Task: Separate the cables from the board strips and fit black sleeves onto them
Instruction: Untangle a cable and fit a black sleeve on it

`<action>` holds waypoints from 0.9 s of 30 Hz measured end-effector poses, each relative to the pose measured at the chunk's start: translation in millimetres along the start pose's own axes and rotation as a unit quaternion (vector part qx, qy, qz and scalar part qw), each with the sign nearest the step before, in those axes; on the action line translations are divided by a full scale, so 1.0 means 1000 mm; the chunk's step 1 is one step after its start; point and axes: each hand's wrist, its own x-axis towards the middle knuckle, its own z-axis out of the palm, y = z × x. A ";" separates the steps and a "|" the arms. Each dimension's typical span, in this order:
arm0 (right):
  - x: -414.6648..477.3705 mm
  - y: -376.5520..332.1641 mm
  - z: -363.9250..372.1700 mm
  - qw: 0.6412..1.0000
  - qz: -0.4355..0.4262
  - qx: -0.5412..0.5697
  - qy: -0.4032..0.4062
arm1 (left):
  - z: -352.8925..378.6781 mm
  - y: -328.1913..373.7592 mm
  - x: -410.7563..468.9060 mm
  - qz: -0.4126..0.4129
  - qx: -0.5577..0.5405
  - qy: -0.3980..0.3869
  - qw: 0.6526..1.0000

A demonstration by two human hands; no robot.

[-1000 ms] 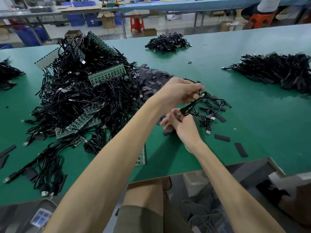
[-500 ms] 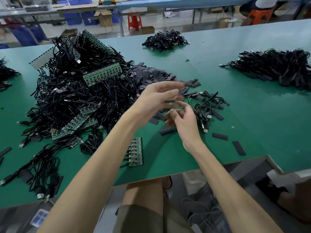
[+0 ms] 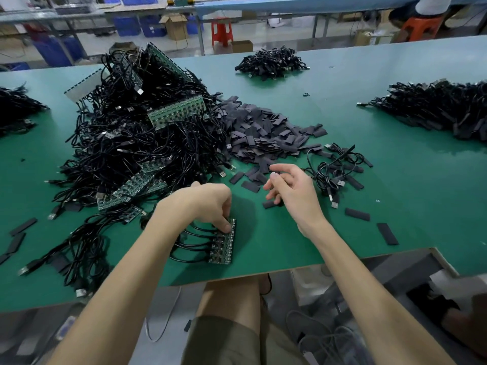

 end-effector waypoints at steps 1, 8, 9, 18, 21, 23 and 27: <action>0.000 0.000 0.000 1.000 -0.001 -0.002 -0.004 | 0.003 0.000 0.002 0.006 -0.007 0.004 1.000; -0.001 -0.002 -0.002 1.000 -0.011 0.015 -0.016 | -0.001 -0.005 0.004 0.073 -0.196 0.092 0.973; -0.002 -0.002 -0.003 0.999 -0.012 0.016 -0.026 | -0.002 -0.002 0.006 0.073 -0.218 0.122 0.965; -0.003 -0.004 -0.001 0.995 -0.025 -0.051 -0.087 | 0.019 0.028 0.033 0.058 -0.378 0.304 0.873; -0.003 -0.002 -0.003 0.996 -0.019 -0.057 -0.066 | 0.023 0.031 0.040 0.030 -0.395 0.332 0.856; -0.002 -0.001 -0.003 0.996 -0.015 -0.051 -0.067 | 0.024 0.030 0.042 0.017 -0.410 0.341 0.846; -0.001 0.000 -0.005 0.995 -0.017 -0.059 -0.075 | 0.027 0.030 0.041 0.018 -0.431 0.338 0.836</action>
